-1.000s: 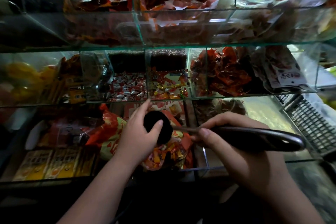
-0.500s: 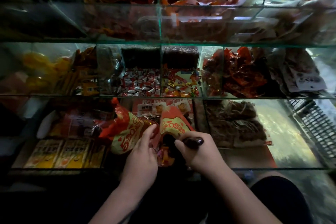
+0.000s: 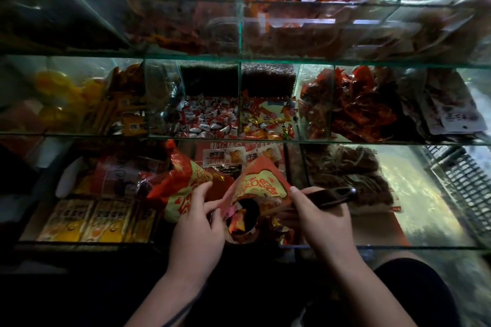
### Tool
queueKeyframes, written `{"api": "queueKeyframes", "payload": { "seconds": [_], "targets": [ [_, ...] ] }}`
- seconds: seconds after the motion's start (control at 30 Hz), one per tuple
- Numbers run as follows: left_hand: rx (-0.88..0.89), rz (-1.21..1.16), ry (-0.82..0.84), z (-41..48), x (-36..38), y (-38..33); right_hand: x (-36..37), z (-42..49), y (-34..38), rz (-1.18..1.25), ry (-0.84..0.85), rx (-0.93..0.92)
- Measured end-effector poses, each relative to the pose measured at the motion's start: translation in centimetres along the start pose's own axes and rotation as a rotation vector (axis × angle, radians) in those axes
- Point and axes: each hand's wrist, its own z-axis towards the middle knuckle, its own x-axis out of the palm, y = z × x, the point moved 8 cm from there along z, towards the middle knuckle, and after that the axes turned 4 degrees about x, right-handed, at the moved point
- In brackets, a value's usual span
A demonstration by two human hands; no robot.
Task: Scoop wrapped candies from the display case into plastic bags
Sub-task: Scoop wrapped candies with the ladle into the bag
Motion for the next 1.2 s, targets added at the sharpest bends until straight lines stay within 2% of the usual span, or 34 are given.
{"api": "queueKeyframes", "payload": {
  "seconds": [0.13,0.27,0.33,0.53,0.63,0.73,1.07,1.2],
  "targets": [
    [0.063,-0.012,-0.036,-0.1,-0.1,-1.6,-1.4,-0.1,0.0,0.215,-0.014,0.083],
    [0.42,0.002,-0.202,-1.2,-1.4,-6.0,-3.2,-0.4,-0.6,0.313,-0.047,0.126],
    [0.481,-0.034,-0.154,-1.3,-1.0,-7.0,-4.4,-0.4,-0.6,0.359,-0.054,0.12],
    [0.157,0.243,0.154,0.8,3.1,-4.8,-6.8,-1.5,1.5,0.446,-0.036,0.007],
    [0.086,0.321,0.257,1.2,4.8,-4.2,-7.0,-2.6,3.2,0.444,-0.011,-0.06],
    [0.092,0.323,0.278,1.1,5.6,-4.2,-7.0,-3.4,4.1,0.448,0.007,-0.095],
    [0.272,0.298,0.18,2.5,6.2,-6.6,-6.6,-5.2,6.7,0.479,0.067,-0.155],
    [0.317,0.204,0.208,5.4,6.7,-9.3,-6.2,-5.6,8.6,0.529,0.058,-0.202]
  ]
}}
